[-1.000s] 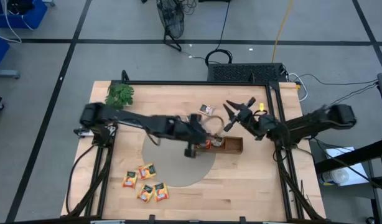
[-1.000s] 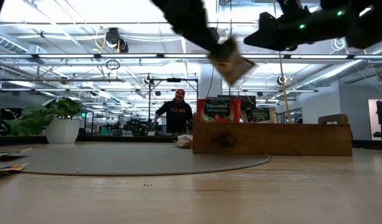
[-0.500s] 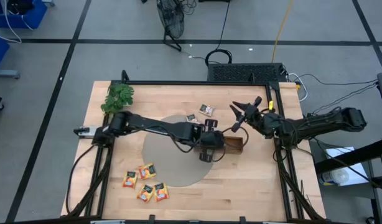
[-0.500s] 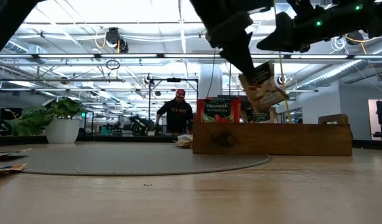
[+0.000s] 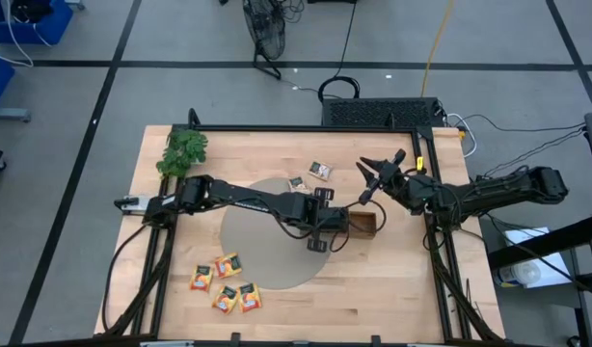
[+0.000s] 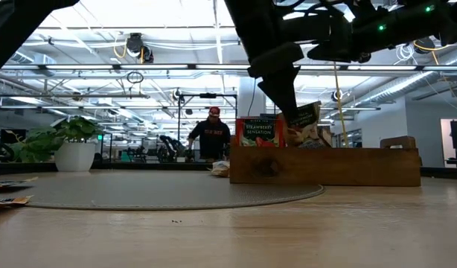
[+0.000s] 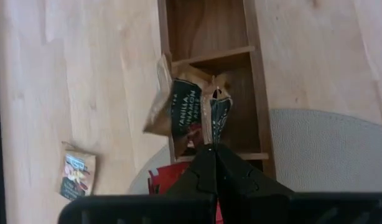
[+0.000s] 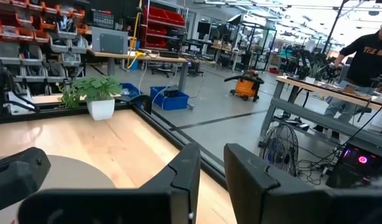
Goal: Pick & Place Tea
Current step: Put the brown tea bag into the middle section of the wooden organizer
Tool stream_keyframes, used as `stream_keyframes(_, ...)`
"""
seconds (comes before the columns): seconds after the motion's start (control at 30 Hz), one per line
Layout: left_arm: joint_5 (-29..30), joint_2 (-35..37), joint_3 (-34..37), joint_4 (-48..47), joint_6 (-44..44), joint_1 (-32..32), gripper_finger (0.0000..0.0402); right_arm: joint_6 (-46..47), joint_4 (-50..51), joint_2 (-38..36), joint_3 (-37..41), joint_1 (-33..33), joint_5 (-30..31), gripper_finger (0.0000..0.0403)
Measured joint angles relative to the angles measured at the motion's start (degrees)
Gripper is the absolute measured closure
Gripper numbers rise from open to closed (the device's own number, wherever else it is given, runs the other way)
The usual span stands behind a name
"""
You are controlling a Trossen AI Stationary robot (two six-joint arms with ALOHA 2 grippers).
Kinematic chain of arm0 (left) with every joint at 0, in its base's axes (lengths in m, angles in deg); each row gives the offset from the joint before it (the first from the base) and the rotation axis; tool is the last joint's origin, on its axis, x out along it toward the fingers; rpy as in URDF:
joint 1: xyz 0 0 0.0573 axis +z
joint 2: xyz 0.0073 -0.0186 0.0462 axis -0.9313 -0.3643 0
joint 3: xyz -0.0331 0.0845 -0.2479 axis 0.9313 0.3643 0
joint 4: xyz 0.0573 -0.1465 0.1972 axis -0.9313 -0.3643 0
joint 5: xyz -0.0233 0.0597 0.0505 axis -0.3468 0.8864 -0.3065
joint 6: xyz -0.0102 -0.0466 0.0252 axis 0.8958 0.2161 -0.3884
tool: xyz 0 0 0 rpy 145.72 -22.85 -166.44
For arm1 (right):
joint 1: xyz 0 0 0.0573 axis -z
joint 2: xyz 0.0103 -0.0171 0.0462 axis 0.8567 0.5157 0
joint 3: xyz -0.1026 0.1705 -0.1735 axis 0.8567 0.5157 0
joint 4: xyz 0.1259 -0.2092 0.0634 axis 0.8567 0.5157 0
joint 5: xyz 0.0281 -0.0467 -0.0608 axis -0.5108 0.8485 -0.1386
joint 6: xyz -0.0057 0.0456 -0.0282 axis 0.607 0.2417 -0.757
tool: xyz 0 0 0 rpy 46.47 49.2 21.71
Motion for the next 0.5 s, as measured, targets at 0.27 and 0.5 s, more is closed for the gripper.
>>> stream_keyframes(0.27, -2.0, -1.1, 0.1, 2.0, 0.0, 0.2, 0.0401, 0.4, 0.0, 0.0, 0.0, 0.0, 0.0, 0.0344)
stream_keyframes(0.5, -2.0, -2.2, 0.1, 2.5, -1.0, 0.9, 0.0401, 0.5, 0.0, 0.0, 0.0, 0.0, 0.0, 0.0344)
